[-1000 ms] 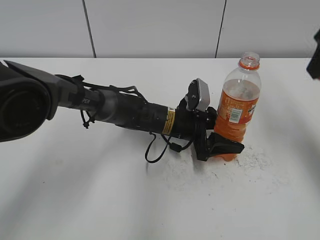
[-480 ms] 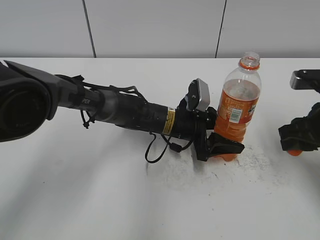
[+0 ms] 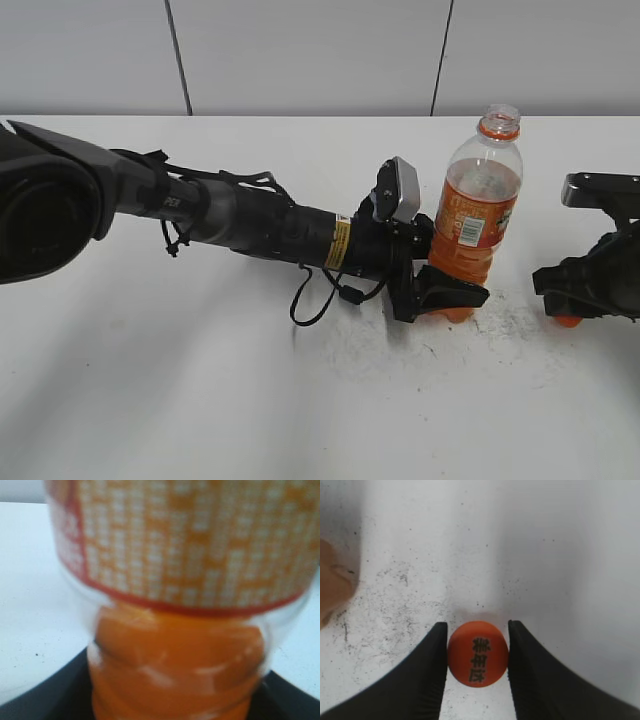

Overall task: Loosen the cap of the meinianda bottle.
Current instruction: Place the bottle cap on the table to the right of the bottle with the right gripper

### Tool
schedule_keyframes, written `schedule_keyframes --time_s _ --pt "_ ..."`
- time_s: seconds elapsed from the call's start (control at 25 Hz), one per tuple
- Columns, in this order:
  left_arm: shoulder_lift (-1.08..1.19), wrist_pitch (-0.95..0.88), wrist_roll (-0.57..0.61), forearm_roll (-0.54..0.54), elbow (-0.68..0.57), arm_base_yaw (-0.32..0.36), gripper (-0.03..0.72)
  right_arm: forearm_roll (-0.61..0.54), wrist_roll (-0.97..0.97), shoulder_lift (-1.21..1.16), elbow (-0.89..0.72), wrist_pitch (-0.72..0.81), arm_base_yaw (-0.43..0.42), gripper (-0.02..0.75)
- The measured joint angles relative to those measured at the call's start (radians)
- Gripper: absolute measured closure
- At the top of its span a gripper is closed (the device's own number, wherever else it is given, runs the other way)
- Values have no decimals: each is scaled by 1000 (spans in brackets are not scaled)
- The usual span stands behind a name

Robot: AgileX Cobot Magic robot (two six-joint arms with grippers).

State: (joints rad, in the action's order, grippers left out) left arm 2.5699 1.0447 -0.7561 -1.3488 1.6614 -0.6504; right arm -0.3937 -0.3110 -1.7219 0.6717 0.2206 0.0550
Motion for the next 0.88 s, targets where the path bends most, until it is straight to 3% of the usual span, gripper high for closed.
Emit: schedule_keyframes --time_s 0.4,0.72,0.88 --pt "-1 -1 0 0 0 0 169 -19 0 -39 0 -19 0 445" --pt "-1 -1 0 -1 0 0 169 -47 2 -39 0 4 0 272" --pt "-1 -1 0 -1 0 0 169 -71 2 -11 -1 46 0 245"
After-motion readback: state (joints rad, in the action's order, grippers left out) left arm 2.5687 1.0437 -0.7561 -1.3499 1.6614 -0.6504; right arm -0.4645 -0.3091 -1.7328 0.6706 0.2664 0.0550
